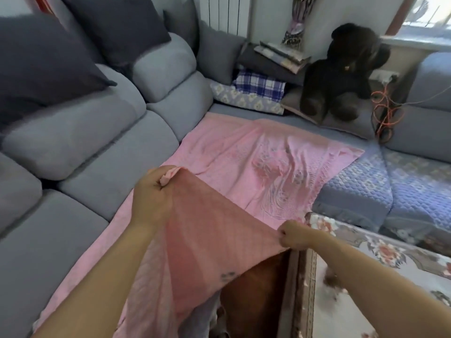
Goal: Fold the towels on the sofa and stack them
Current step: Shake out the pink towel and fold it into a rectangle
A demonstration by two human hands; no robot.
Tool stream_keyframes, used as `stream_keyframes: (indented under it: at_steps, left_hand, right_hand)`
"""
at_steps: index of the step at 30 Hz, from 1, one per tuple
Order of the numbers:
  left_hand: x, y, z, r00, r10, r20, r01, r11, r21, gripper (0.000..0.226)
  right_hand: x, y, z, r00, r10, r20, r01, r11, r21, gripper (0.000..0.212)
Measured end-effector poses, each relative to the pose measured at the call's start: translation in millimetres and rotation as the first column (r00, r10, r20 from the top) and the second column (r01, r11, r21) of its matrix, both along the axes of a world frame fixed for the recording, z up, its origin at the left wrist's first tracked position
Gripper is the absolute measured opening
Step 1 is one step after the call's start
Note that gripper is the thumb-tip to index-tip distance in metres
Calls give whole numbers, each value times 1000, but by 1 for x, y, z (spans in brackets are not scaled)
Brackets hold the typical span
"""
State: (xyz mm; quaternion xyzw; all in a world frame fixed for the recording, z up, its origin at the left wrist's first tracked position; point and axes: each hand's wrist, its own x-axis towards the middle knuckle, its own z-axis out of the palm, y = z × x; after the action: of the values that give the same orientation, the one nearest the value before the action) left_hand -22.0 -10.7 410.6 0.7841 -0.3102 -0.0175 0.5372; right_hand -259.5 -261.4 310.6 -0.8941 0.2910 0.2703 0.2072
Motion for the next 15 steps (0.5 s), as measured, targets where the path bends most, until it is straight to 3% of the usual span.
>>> stream_keyframes:
  at_steps: [3, 5, 8, 11, 15]
  left_hand:
    - [38, -58, -18, 997, 34, -68, -33, 999, 10, 23]
    - [63, -101, -17, 994, 93, -64, -92, 996, 20, 22]
    - [99, -160, -11, 989, 147, 0, -146, 985, 89, 31]
    - [120, -220, -11, 996, 89, 21, -92, 984, 152, 36]
    - [133, -303, -31, 998, -69, -8, 70, 978, 195, 37]
  right_hand:
    - [9, -34, 1, 985, -170, -13, 168, 980, -106, 18]
    - [17, -67, 8, 928, -335, 164, 354, 929, -108, 20]
    - [29, -108, 15, 746, -516, 422, 552, 833, 41, 22]
    - [44, -146, 13, 592, -603, 535, 631, 759, 158, 20]
    - [75, -195, 2, 537, -628, 563, 628, 743, 230, 22]
